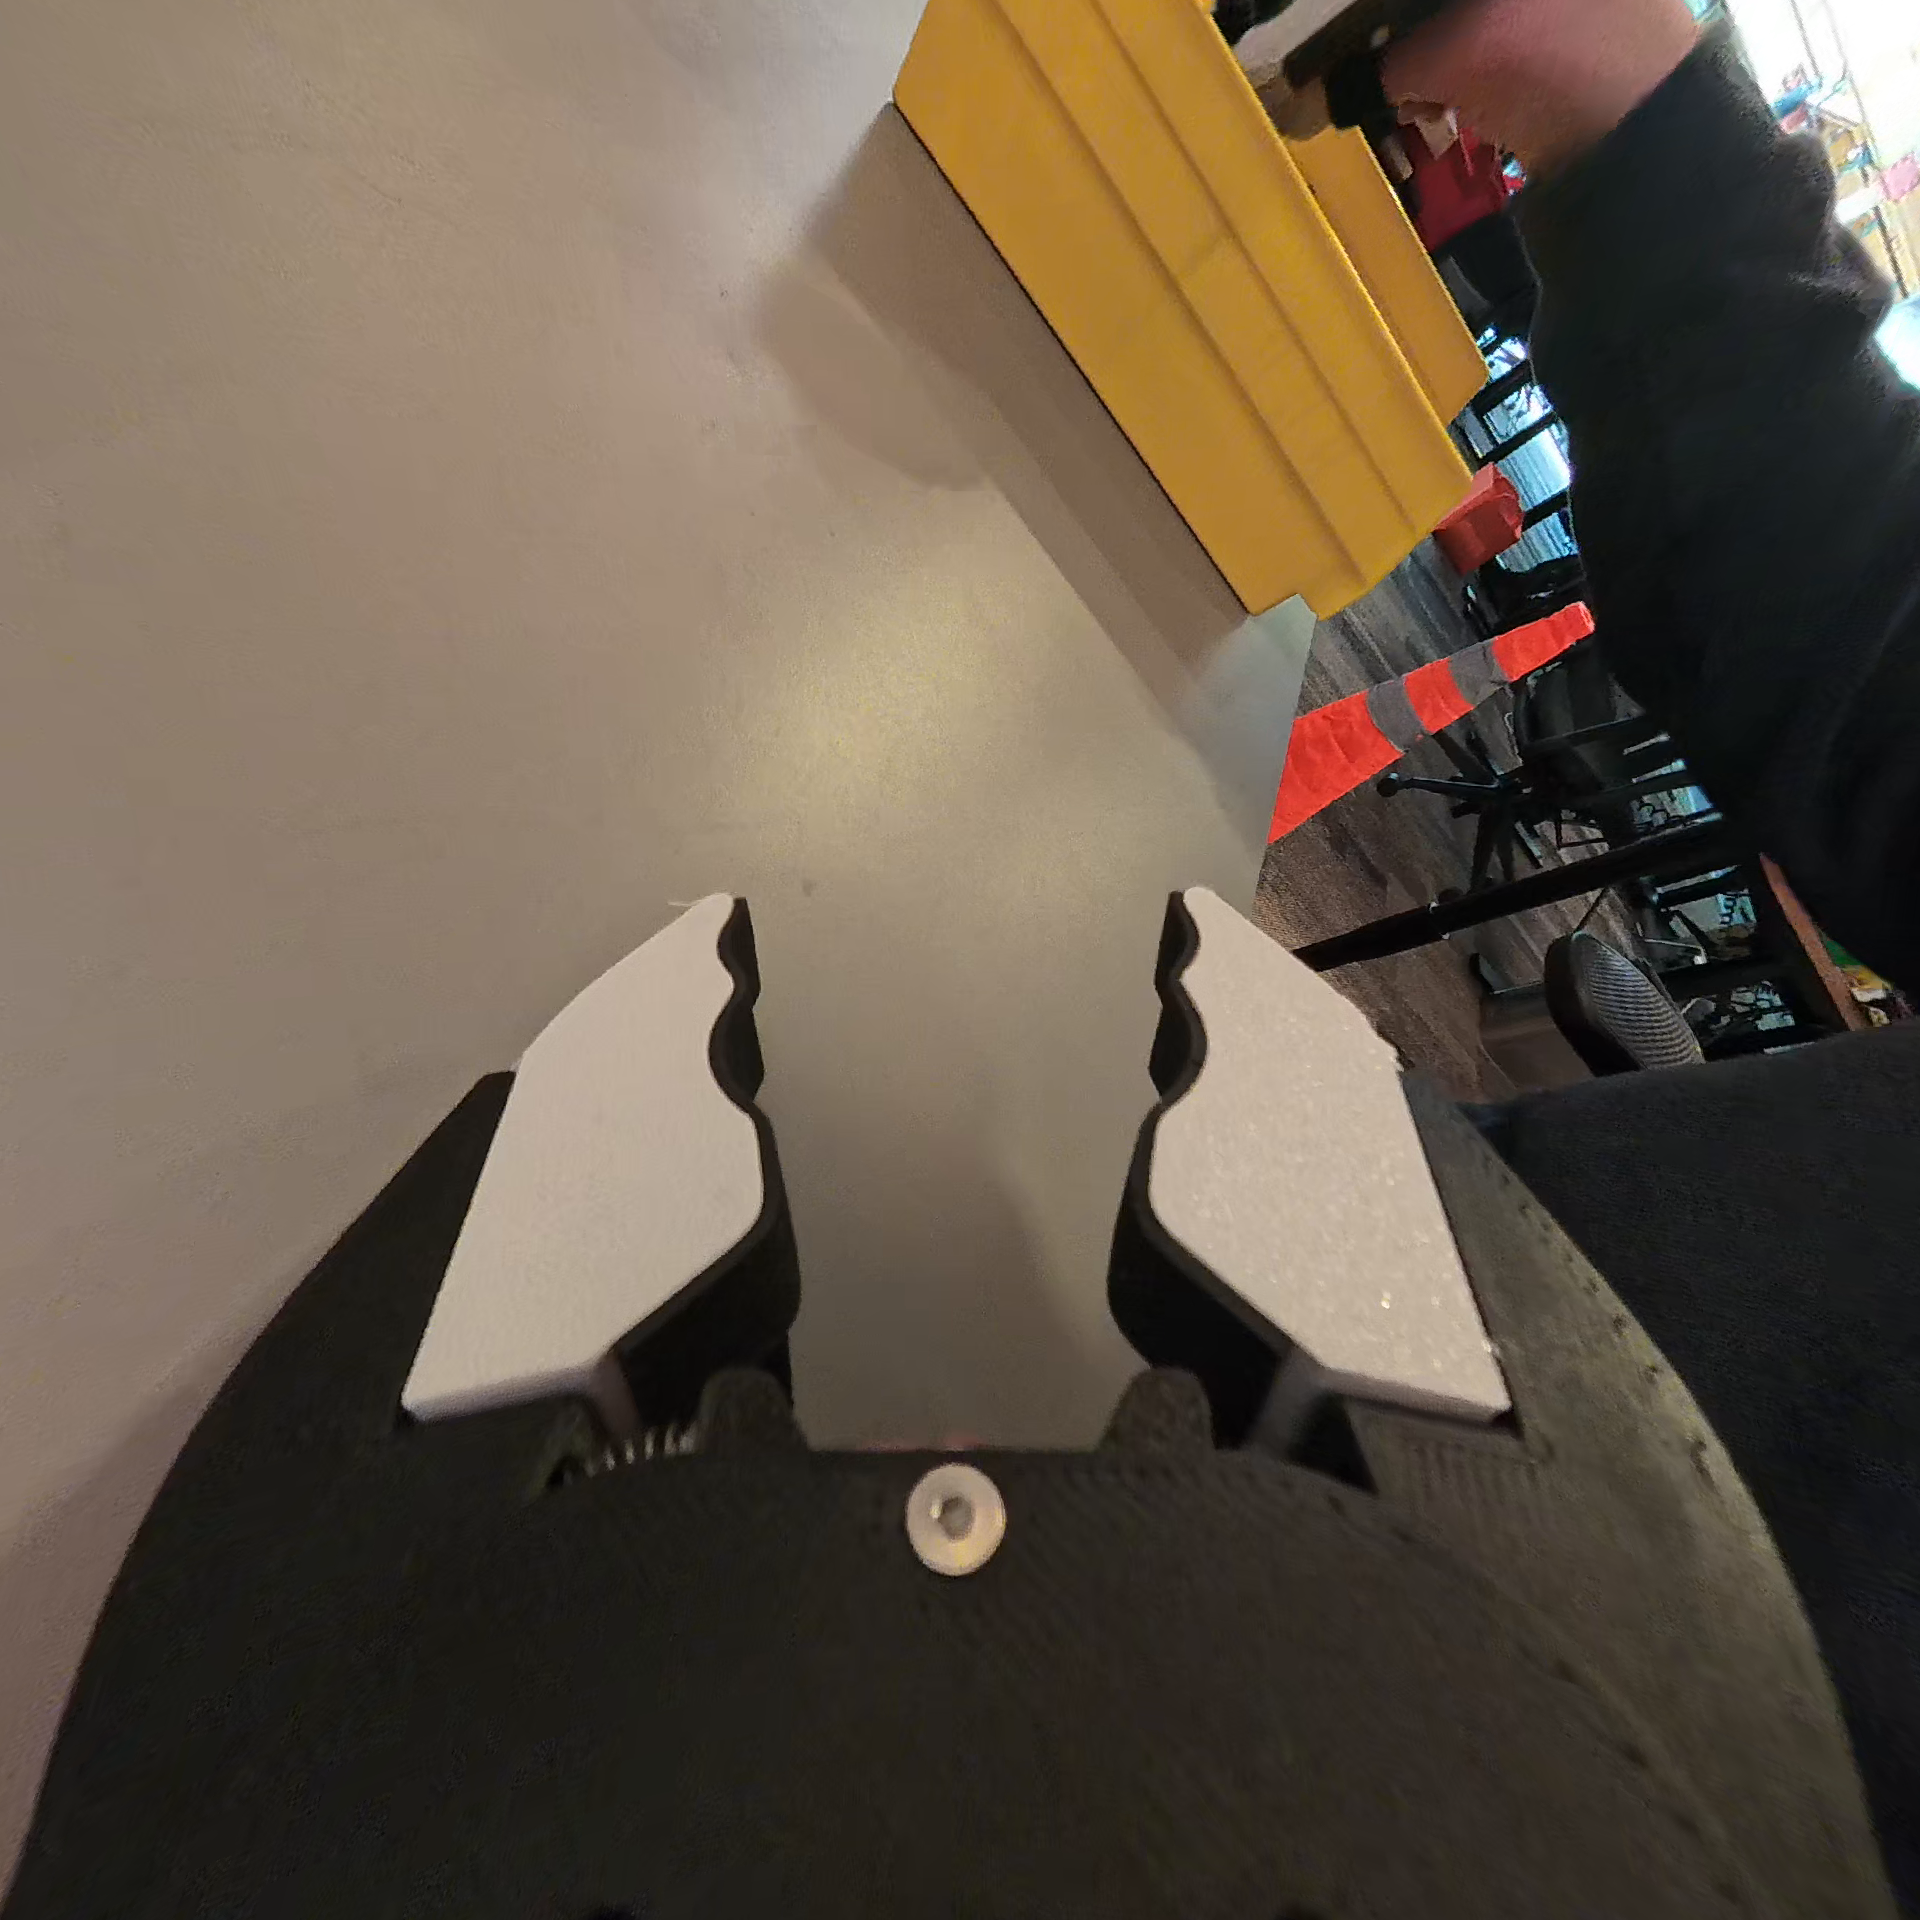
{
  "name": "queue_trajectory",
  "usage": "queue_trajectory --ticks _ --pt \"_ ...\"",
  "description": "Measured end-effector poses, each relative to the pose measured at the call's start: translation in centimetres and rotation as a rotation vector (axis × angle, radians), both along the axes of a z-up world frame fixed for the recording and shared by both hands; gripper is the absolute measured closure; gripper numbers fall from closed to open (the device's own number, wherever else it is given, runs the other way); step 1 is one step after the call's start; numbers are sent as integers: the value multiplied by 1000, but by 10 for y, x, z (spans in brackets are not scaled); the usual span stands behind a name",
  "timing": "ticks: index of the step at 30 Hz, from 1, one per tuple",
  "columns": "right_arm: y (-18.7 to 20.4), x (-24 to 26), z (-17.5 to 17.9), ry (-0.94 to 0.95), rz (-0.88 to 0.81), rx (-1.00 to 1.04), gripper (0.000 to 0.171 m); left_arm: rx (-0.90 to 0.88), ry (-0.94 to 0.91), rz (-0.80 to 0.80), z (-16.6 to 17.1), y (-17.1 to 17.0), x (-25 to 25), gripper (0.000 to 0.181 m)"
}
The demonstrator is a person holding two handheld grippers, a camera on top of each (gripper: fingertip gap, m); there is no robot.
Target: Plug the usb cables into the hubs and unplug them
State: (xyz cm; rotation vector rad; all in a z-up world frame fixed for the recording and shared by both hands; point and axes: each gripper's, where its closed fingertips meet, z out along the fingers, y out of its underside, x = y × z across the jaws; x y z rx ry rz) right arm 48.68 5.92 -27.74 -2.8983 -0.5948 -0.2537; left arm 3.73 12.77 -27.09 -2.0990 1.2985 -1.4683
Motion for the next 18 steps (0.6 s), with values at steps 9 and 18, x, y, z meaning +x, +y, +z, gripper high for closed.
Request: queue_trajectory --ticks 9,18 --pt "-15 -5 -40 -26 74 -312 161 -1 9 -1 -3 1 0 108" --pt "-26 -14 24 21 9 -268 103 48 11 -31 4 -4 1 109"
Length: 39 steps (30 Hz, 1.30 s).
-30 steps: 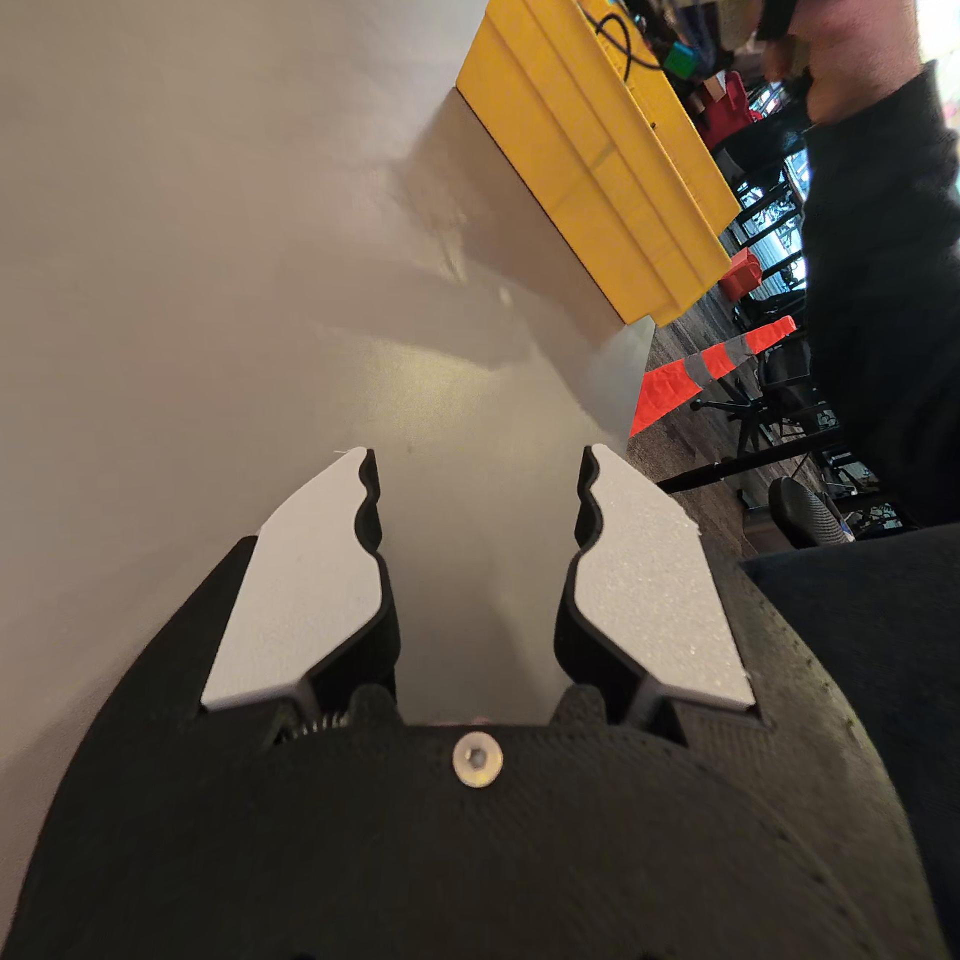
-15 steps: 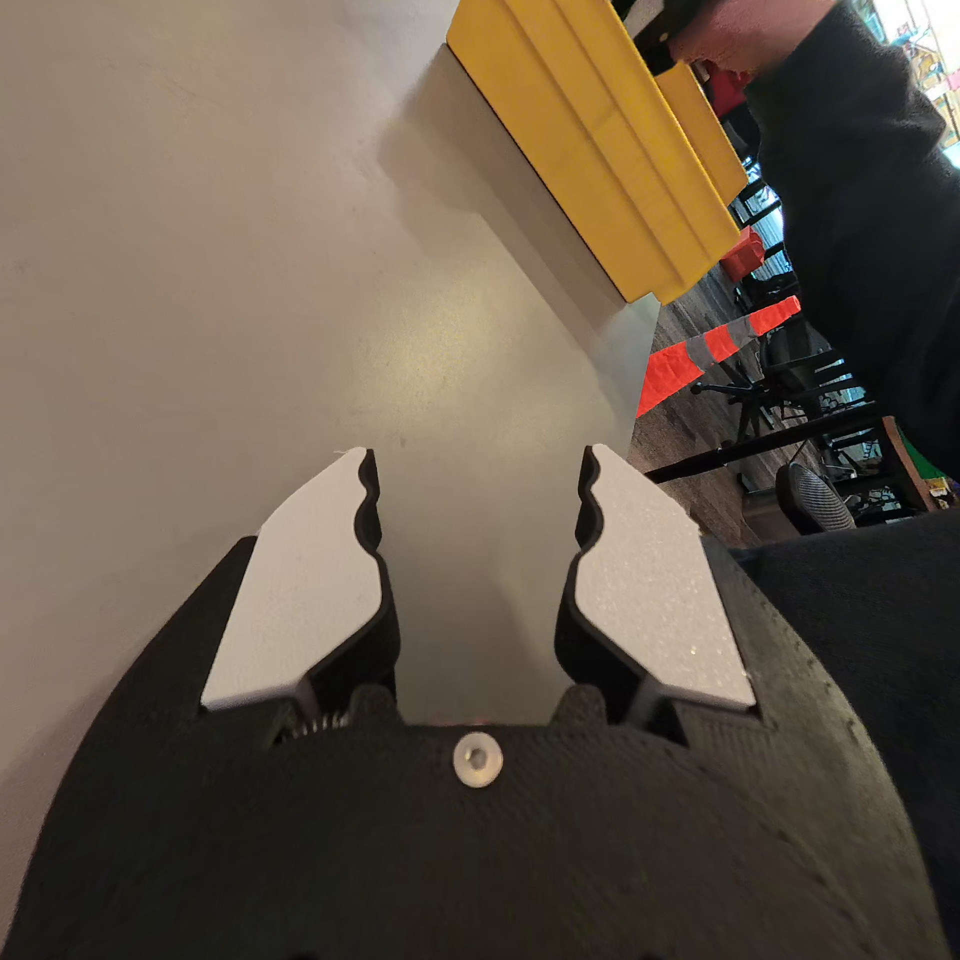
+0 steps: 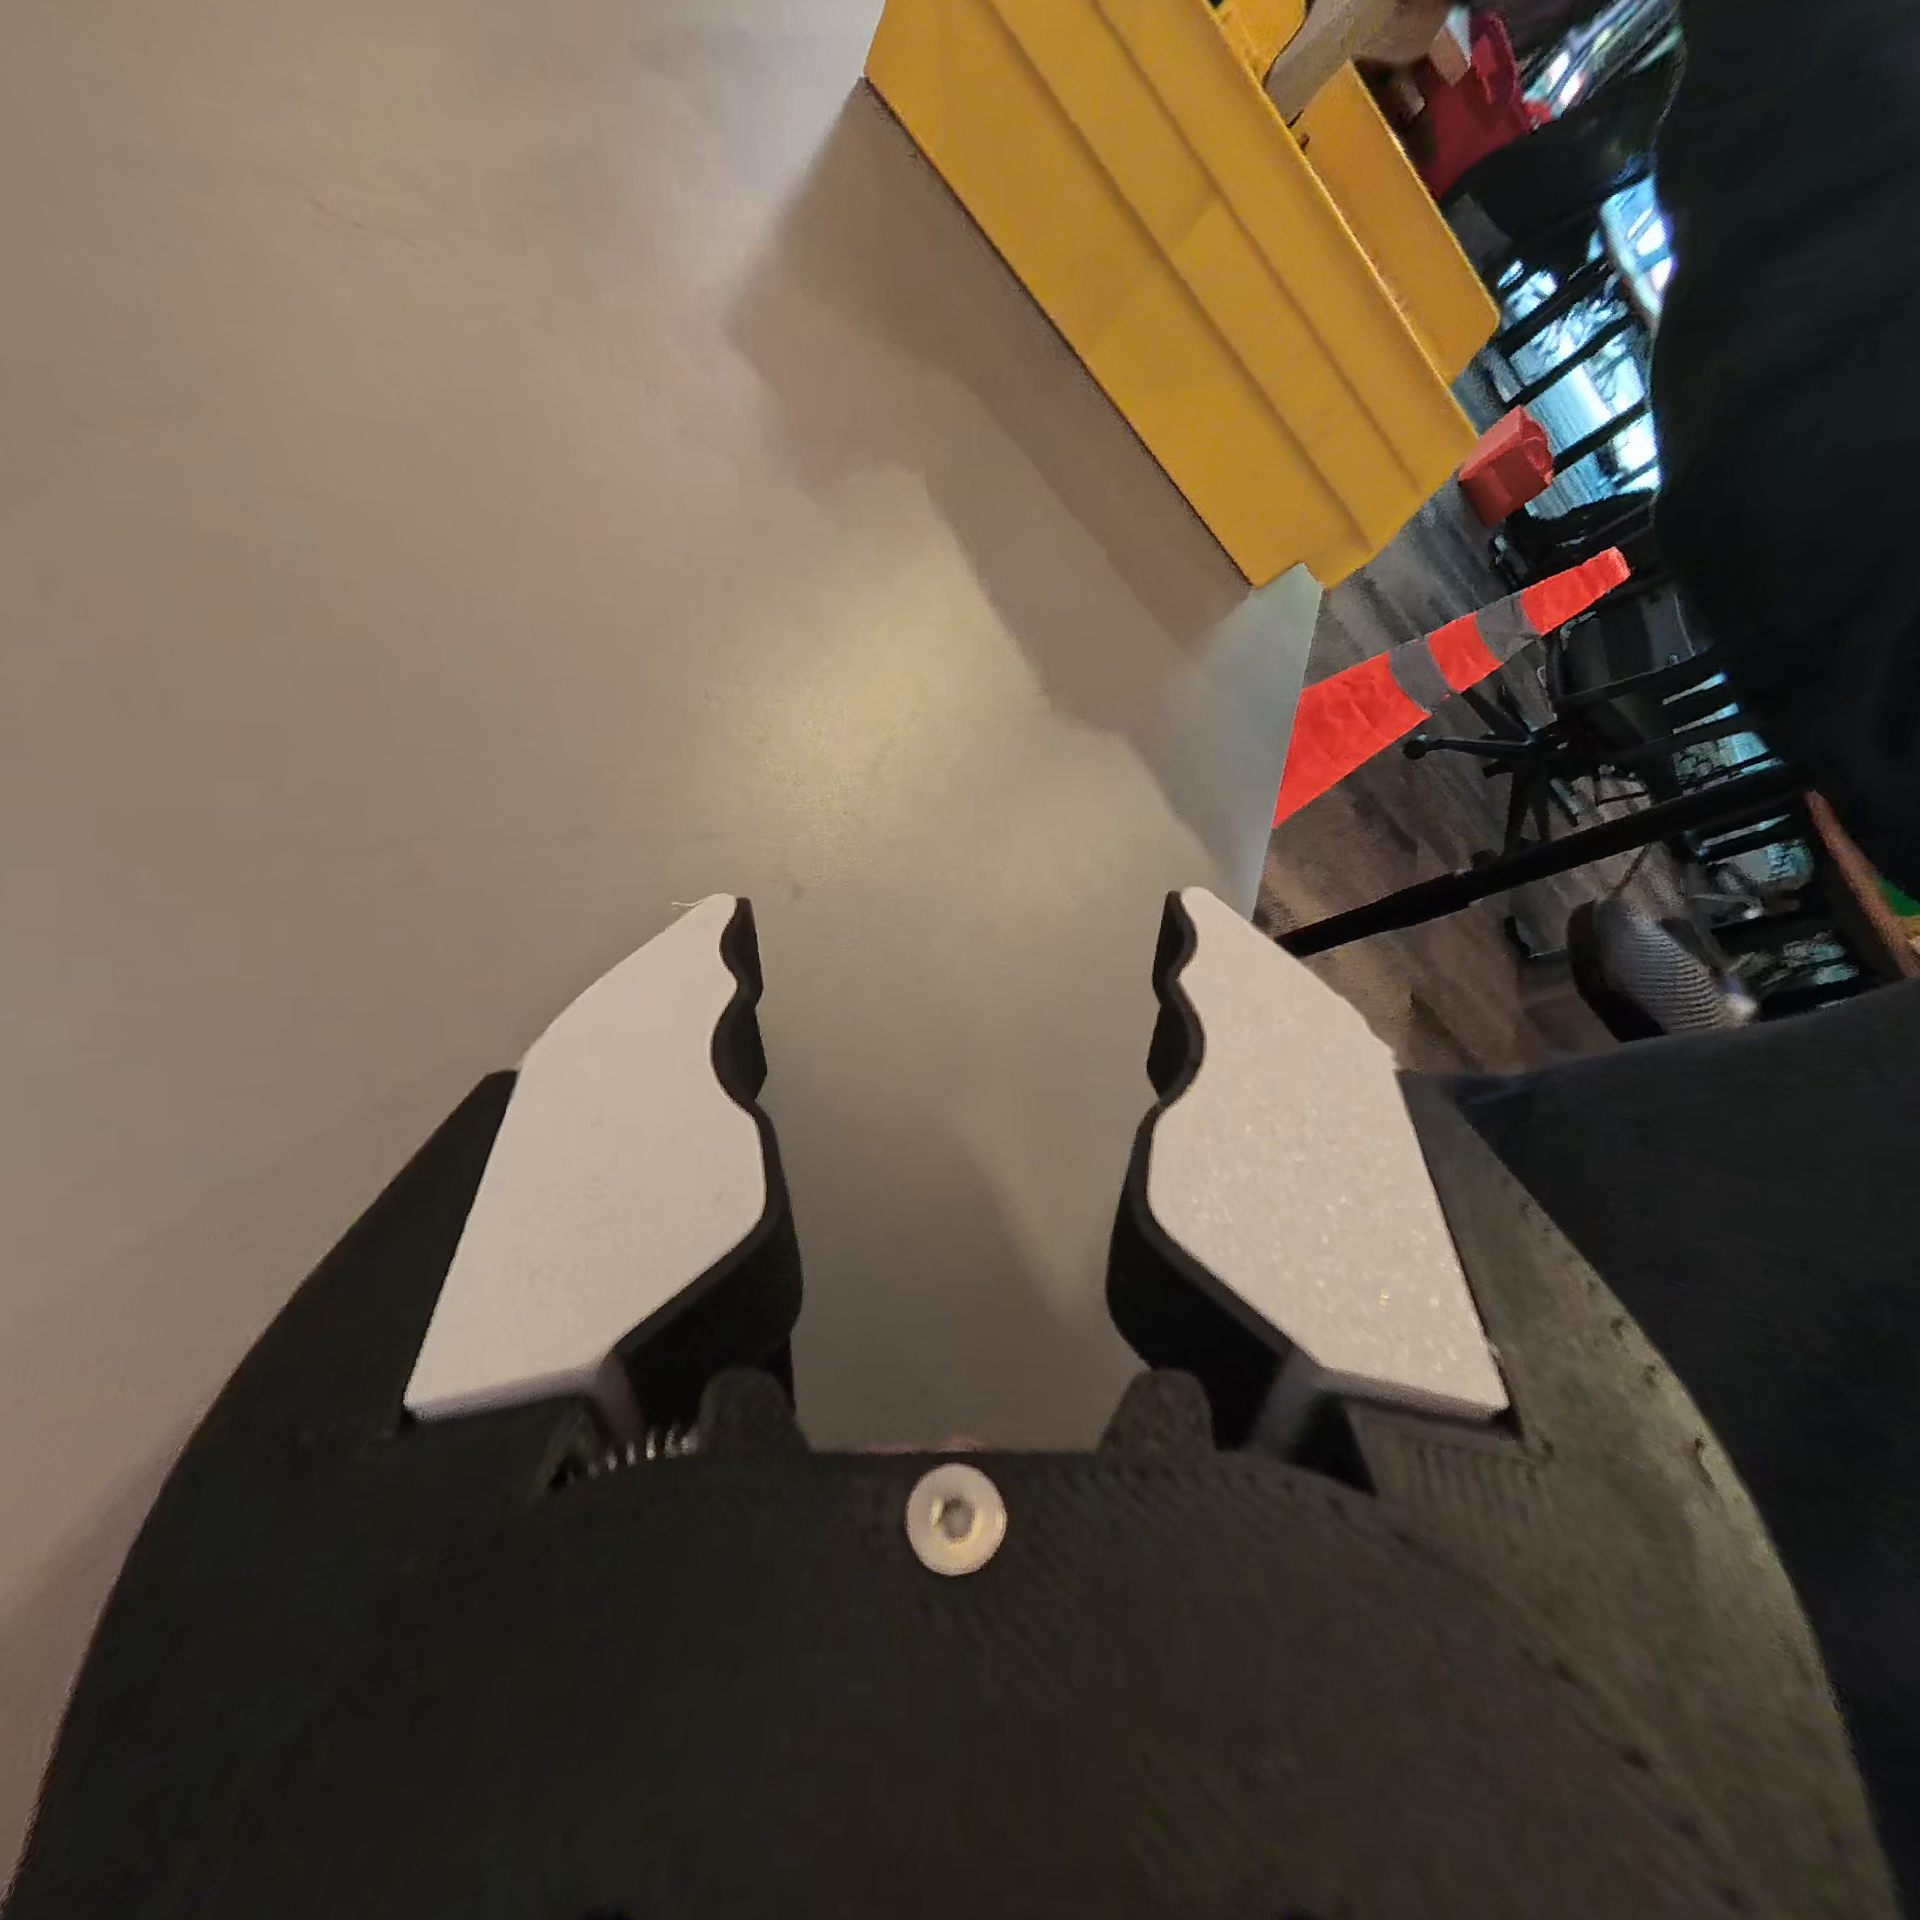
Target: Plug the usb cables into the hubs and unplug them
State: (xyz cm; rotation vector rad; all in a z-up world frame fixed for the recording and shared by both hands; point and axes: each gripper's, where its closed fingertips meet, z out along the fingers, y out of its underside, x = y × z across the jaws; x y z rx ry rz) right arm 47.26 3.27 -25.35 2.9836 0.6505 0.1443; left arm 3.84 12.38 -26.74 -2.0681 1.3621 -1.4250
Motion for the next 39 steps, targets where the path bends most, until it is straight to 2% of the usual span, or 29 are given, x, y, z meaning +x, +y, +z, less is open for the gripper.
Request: queue_trajectory --ticks 5,8,10,13,19,21,23,25,27,30,36,39 --pt "-2 -7 50 33 -88 135 108 167 3 -36 20 -5 0 119" --pt "4 -2 69 -27 -95 254 97 254 -8 -23 37 -3 -6 125" --pt "6 -5 79 -41 -104 334 94 324 -6 3 49 3 -15 129" --pt "9 -15 96 -80 -109 468 102 433 36 78 63 21 -40 132" --pt "12 -73 115 -54 -30 670 113 654 236 280 92 93 -134 133" --pt "14 -99 117 -17 17 710 115 711 346 292 94 123 -172 134" --pt "17 -125 117 33 64 748 118 794 532 274 89 159 -211 140" --pt "17 -146 116 71 103 762 119 854 681 134 81 182 -234 148" --pt "17 -163 113 105 128 766 120 798 813 -68 62 190 -249 148" --pt "16 -181 112 136 154 773 120 732 916 -347 28 194 -259 145" --pt "15 -200 101 197 135 757 121 680 976 -599 -9 208 -262 134" --pt "14 -205 94 212 136 741 123 514 1041 -688 -18 208 -282 135"
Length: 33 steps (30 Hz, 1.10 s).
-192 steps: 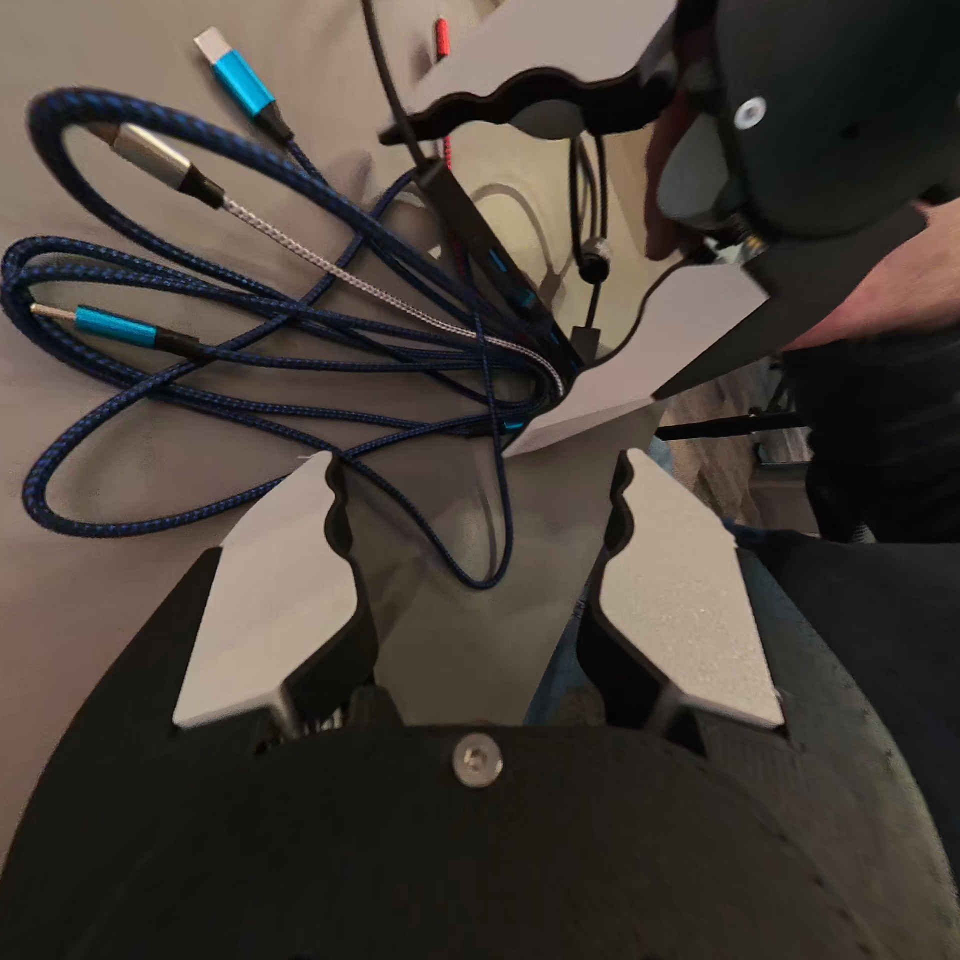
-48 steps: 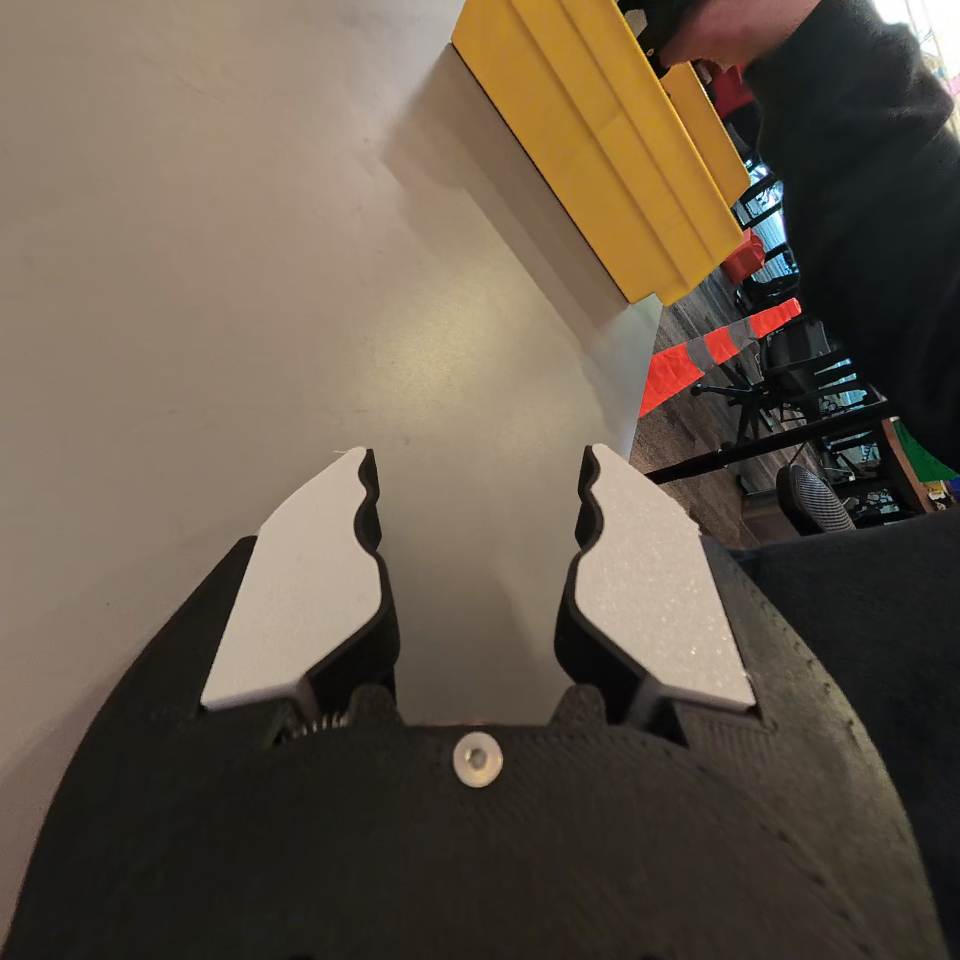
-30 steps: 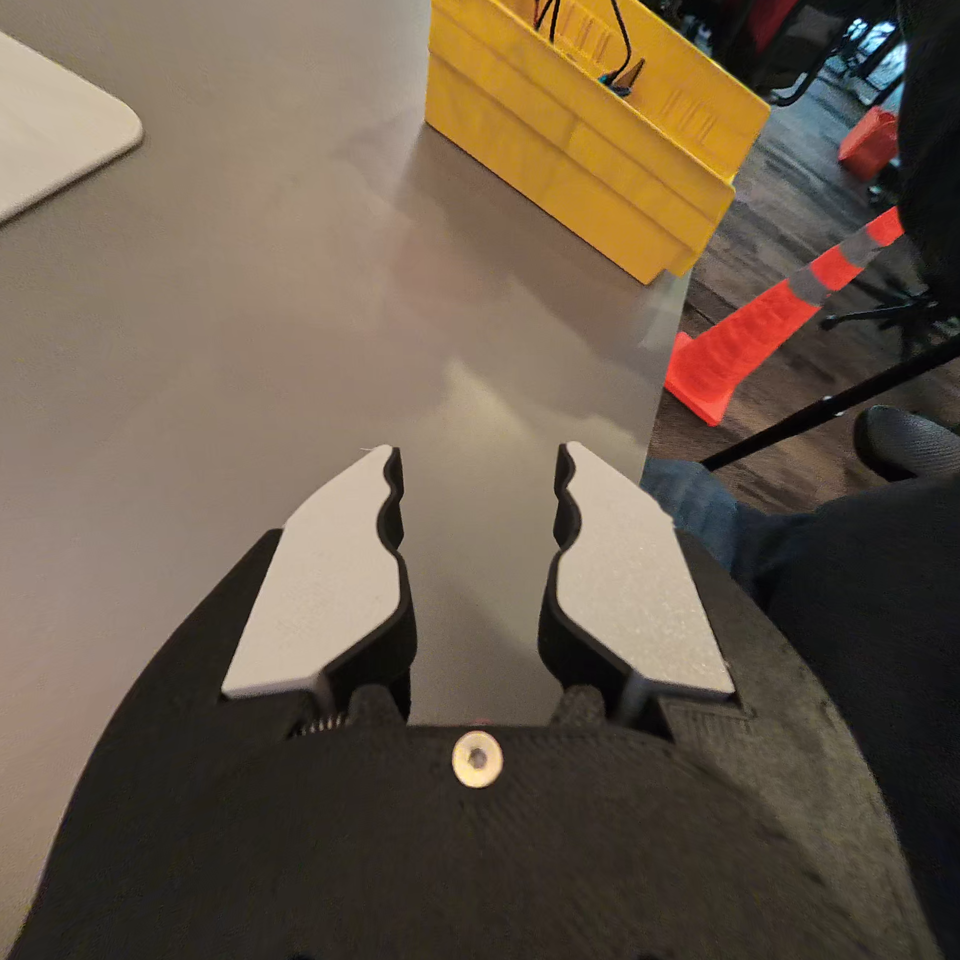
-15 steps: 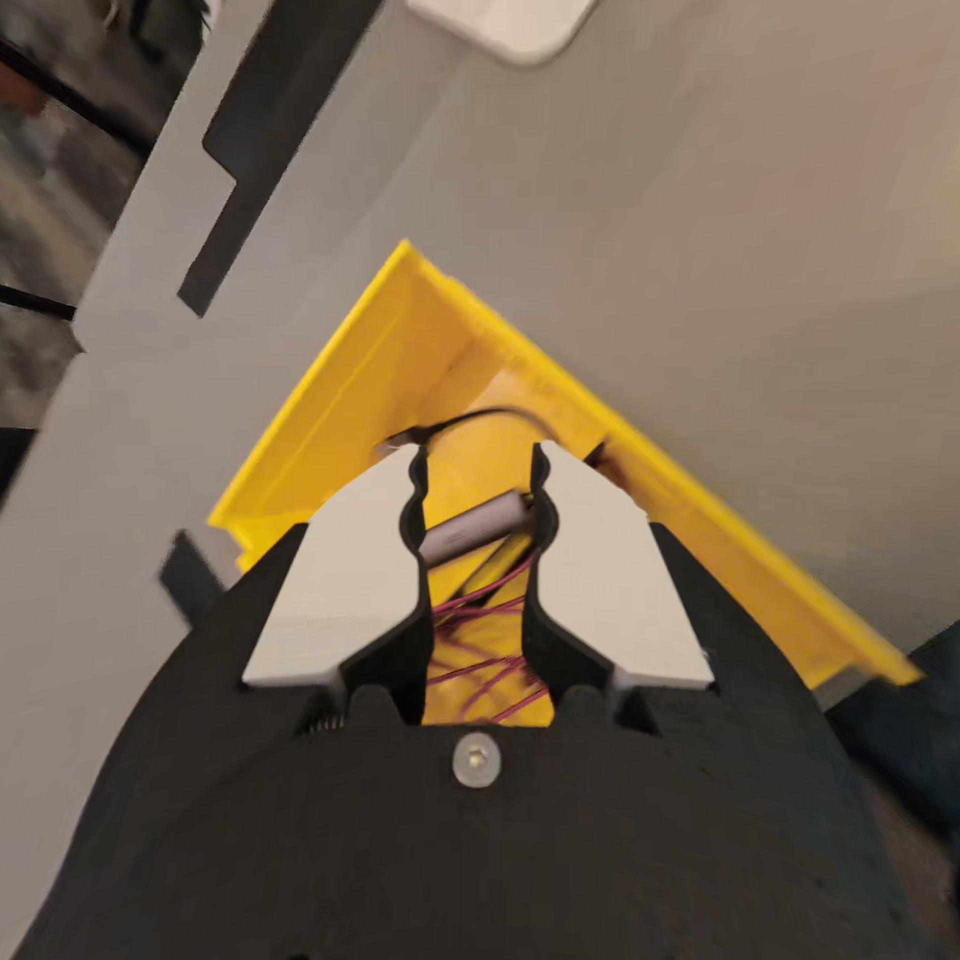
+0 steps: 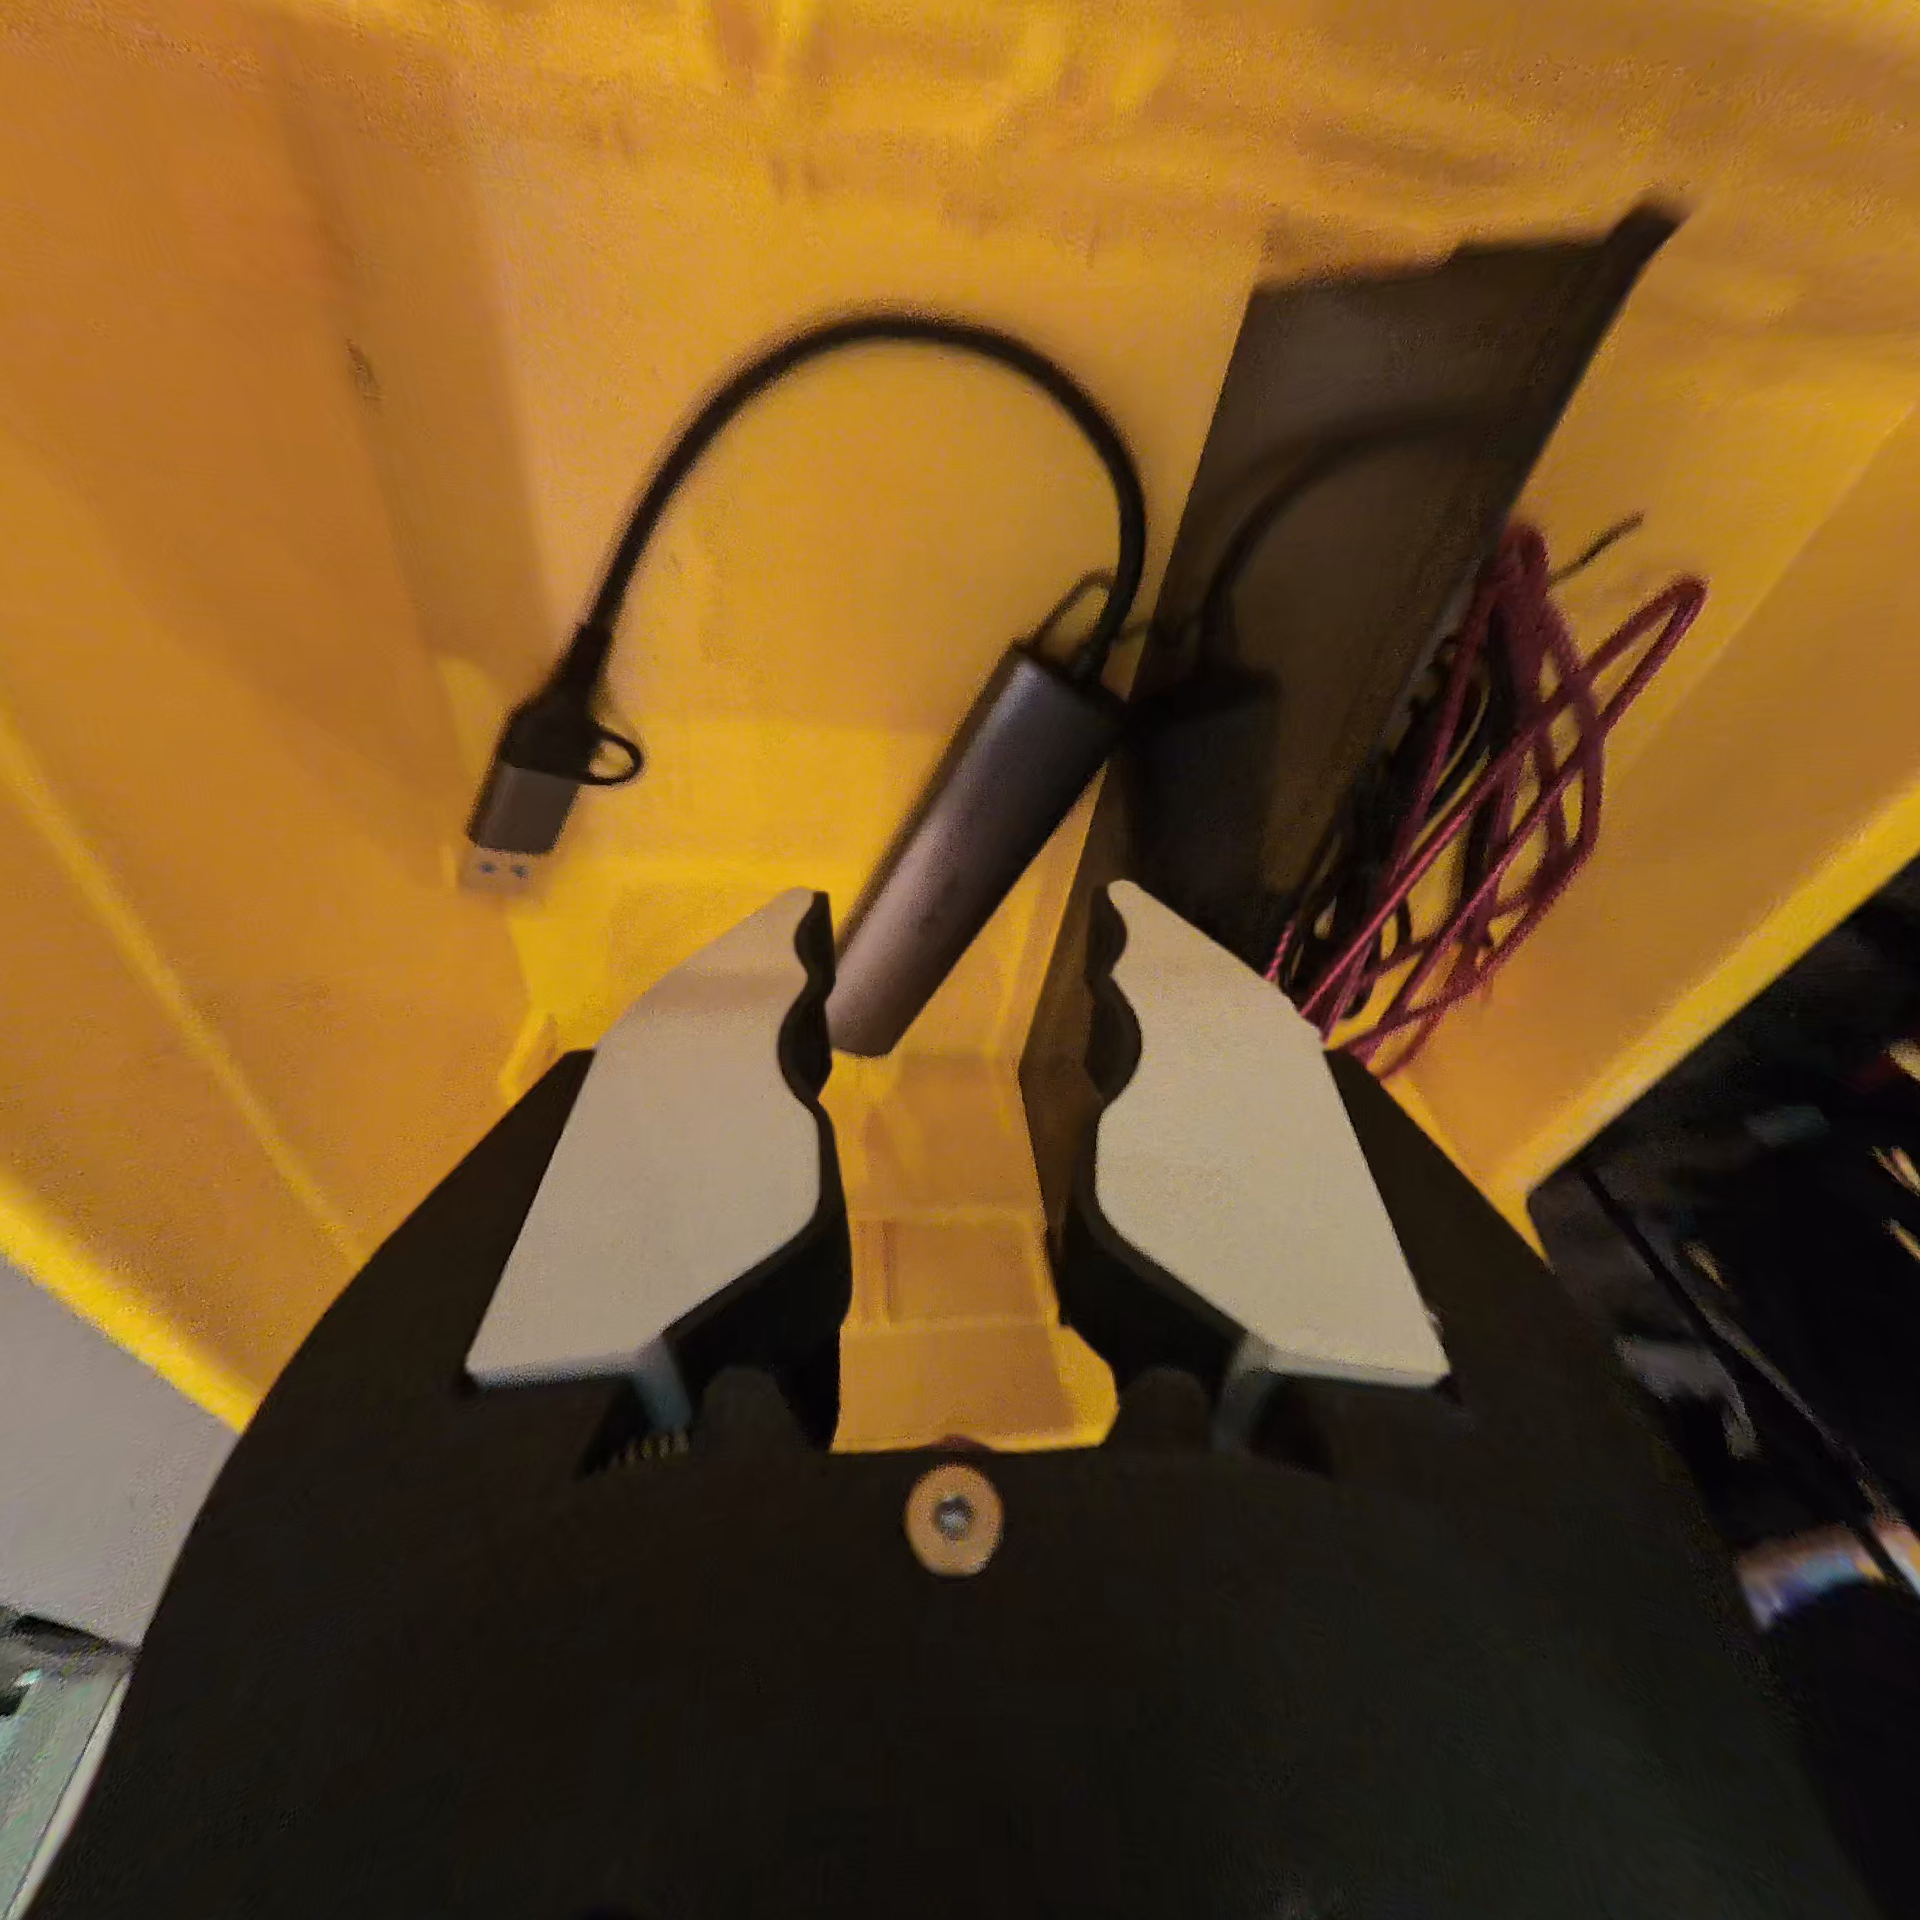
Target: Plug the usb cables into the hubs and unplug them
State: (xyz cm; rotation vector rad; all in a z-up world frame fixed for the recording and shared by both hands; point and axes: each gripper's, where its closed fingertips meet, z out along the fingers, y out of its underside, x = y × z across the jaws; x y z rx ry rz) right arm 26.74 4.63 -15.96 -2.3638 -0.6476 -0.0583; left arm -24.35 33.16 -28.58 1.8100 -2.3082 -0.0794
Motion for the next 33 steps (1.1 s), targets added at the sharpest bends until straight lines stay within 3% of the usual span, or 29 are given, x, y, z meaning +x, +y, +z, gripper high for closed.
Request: queue_trajectory --ticks 3,8,9,18,22,33 --pt "-2 -1 -8 18 2 -17 124 -52 109 -57 -12 1 -16 137" --pt "-1 1 -14 38 -18 -26 125 -48 119 -165 -31 0 -14 136" --pt "0 1 -14 38 -19 -22 126 -36 114 -171 -32 2 -13 145" --pt "10 -10 -11 56 7 12 127 31 57 -121 -31 3 -15 153" --pt "9 -10 -7 44 11 21 127 65 -7 -71 -17 8 -14 168" --pt "8 -32 -8 61 60 27 127 56 -9 -22 -22 4 -17 166"
